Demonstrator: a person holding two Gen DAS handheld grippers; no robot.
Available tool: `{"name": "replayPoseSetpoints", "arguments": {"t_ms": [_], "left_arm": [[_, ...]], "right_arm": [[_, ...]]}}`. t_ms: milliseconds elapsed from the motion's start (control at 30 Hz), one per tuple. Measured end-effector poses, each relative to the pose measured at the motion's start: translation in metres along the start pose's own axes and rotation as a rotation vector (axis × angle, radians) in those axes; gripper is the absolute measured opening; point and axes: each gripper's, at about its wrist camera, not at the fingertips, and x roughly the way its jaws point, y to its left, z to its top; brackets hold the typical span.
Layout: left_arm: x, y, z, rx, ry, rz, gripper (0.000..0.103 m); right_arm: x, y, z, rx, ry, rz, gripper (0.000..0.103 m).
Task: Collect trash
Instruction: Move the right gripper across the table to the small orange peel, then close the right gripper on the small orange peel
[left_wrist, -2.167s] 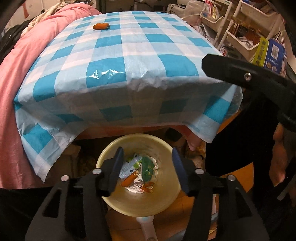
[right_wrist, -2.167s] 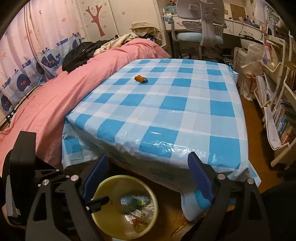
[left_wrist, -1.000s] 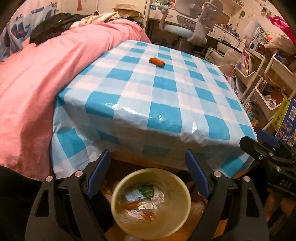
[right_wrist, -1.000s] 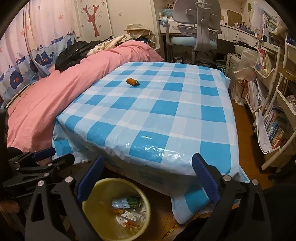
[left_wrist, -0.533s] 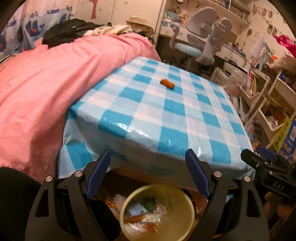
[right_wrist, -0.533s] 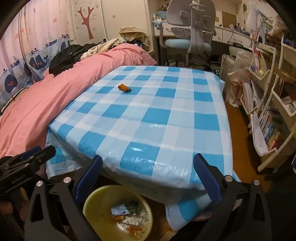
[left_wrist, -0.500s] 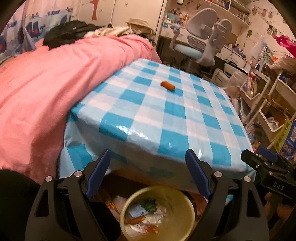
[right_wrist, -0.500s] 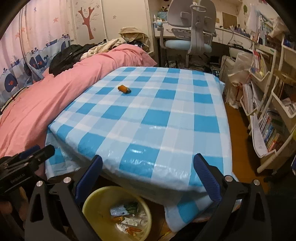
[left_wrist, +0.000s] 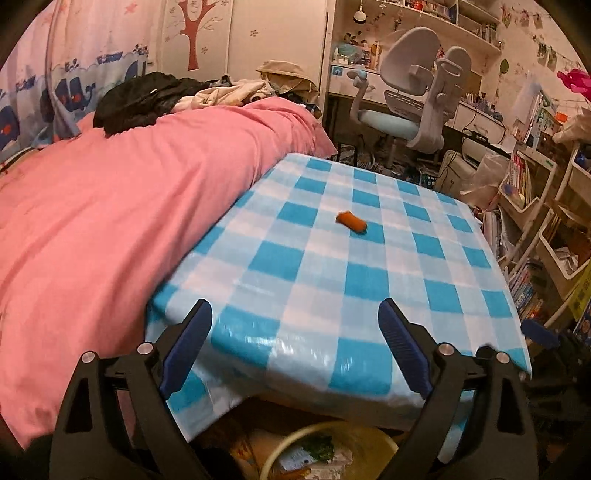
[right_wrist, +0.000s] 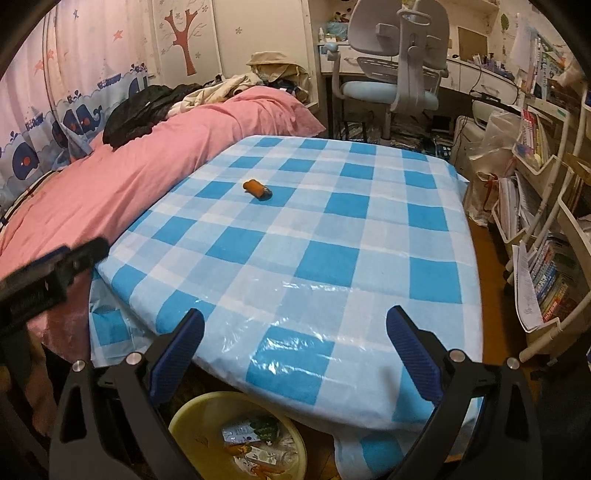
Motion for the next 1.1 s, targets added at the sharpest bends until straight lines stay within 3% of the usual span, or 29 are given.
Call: {"name": "replayPoseSetpoints", "arguments": {"t_ms": [233,367,533,700,867,967,1100], "left_arm": [[0.018,0.004,0.045,0.05,-0.047,0.014,0.094],[0.028,0.019,0.061,0.011,-0.054,0.039,0.095],[0.042,0.043,0.061,-0.114,0.016,0.034,0.095],[0.047,0.054,0.058,-0.152,0.038,0.04,0.095],[0.052,0.057,0.055,-0.153,0.068,0.039,0.095],[0.054,0.057,0.054,-0.127,0.088,0.052,0.095],[0.055,0.055,0.054,-0.094,0.107,0.057,0.095]], "right_arm": [[0.021,0.005,0.015,-0.019,0.017,0.021,0.095],[0.043,0.009,0.028,-0.033,0.037,0.044,0.095],[0.073,0.021,0.052,-0.069,0.044,0.068,0.095],[0.115,0.036,0.077,-0.121,0.066,0.077,0.095],[0.153,0.051,0.099,-0.161,0.078,0.089,0.094],[0.171,0.053,0.111,-0.173,0.092,0.094,0.083],[0.187,0.055,0.124,-0.182,0.108,0.097,0.077]]}}
